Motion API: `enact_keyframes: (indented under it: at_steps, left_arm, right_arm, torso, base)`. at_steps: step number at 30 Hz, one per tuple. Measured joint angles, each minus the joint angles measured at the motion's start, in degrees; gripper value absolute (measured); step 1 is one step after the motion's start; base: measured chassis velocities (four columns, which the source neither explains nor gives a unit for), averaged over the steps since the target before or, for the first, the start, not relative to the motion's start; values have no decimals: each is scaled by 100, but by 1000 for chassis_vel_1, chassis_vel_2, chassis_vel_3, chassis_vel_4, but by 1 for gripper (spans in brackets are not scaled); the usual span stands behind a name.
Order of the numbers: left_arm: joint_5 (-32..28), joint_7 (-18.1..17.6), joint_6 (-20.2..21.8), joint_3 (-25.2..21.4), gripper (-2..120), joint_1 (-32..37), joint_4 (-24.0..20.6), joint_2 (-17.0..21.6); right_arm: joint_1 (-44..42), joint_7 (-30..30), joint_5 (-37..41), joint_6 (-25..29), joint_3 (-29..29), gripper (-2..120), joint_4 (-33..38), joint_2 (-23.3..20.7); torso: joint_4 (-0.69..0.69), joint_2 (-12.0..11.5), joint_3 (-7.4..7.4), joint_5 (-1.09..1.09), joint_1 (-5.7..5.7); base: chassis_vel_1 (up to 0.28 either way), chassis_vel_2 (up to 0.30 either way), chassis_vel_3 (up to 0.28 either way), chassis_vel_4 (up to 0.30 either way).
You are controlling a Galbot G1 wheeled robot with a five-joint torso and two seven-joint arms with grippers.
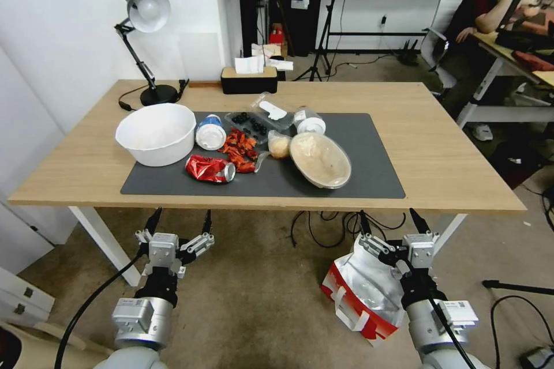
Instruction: Pick up the food delivery bag from the floor and place it on the table.
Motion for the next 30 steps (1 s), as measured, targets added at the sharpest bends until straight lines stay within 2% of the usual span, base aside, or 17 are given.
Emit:
enact_keyframes:
  at_steps: [30]
  left_arm:
    - [0, 0, 0, 0, 100, 0, 0, 0]
  right_arm:
    - [0, 0, 0, 0, 0, 100, 0, 0]
  torso:
    - [0, 0, 0, 0, 0]
  base:
    - [0, 0, 0, 0]
